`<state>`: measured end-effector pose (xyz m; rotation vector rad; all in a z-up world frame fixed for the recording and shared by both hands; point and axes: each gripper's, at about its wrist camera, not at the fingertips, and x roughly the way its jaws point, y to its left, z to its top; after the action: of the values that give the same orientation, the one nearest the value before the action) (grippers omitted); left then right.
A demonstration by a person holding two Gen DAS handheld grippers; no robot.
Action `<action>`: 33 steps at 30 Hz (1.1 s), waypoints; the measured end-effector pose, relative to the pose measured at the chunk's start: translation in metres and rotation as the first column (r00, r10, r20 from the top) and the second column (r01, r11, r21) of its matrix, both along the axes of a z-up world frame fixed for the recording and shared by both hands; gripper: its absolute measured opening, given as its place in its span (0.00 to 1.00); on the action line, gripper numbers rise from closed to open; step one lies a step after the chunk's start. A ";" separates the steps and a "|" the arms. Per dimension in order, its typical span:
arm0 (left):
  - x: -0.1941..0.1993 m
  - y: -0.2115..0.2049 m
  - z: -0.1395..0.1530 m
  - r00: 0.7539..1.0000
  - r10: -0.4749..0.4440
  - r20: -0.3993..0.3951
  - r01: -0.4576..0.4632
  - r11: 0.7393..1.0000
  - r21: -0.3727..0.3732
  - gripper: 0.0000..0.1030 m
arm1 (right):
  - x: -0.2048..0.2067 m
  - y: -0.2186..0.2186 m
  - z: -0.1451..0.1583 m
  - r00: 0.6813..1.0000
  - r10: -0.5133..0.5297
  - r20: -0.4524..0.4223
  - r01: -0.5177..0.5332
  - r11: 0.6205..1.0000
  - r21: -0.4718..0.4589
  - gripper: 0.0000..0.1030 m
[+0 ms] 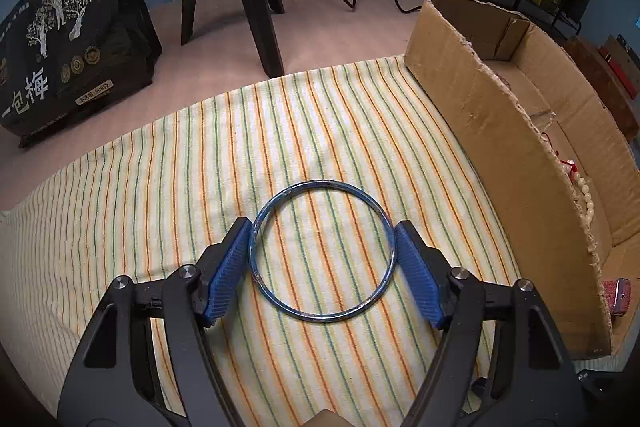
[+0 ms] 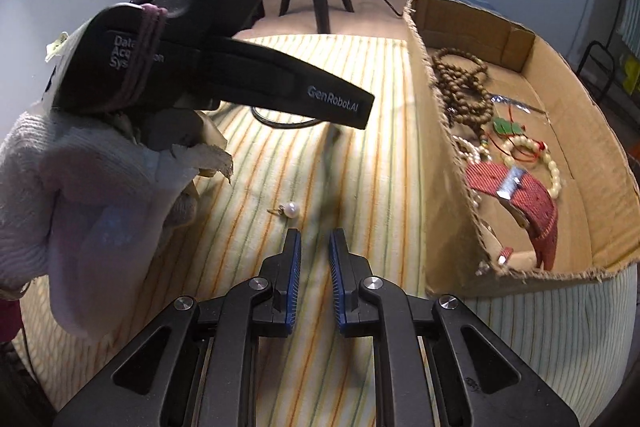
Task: Organize jewelry
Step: 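Pinch the second pearl earring with the right gripper while the left gripper grips the bangle rim, then lift and carry the bangle and earring with both grippers over the box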
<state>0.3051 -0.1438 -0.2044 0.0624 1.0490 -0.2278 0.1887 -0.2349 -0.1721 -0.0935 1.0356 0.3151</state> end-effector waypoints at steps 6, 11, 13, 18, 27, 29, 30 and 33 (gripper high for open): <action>-0.001 0.017 0.001 1.000 0.017 -0.004 -0.017 1.000 -0.002 0.73 | 0.005 0.011 -0.001 1.000 0.022 0.003 -0.022 1.000 -0.001 0.12; -0.003 0.030 0.001 1.000 0.027 -0.009 -0.027 1.000 -0.002 0.73 | 0.007 0.018 -0.003 0.999 0.036 0.009 -0.036 0.999 -0.013 0.12; -0.005 0.035 0.002 0.999 0.031 -0.012 -0.031 1.000 -0.005 0.72 | 0.003 0.020 -0.003 0.999 0.046 0.014 -0.046 0.999 -0.014 0.12; -0.009 0.047 0.006 0.999 0.046 -0.018 -0.046 0.999 -0.016 0.72 | -0.003 0.027 -0.001 0.997 0.075 0.020 -0.074 0.997 -0.032 0.09; -0.018 0.072 0.036 0.995 0.103 0.014 -0.102 0.992 -0.067 0.72 | -0.011 0.018 0.020 0.997 0.047 0.054 -0.047 0.999 -0.002 0.09; -0.021 0.073 0.047 0.994 0.107 0.032 -0.104 0.991 -0.079 0.72 | -0.015 0.015 0.031 0.996 0.039 0.077 -0.040 0.999 0.009 0.09; -0.023 0.074 0.052 0.993 0.109 0.042 -0.105 0.991 -0.084 0.72 | -0.016 0.013 0.035 0.996 0.036 0.083 -0.037 0.999 0.014 0.09; -0.030 0.074 0.065 0.992 0.110 0.067 -0.103 0.990 -0.098 0.72 | -0.020 0.004 0.050 0.994 0.015 0.112 -0.020 0.999 0.038 0.09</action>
<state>0.2755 -0.0696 -0.1390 -0.0703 0.9649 -0.1771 0.1691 -0.2310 -0.1225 -0.0845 0.9176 0.3420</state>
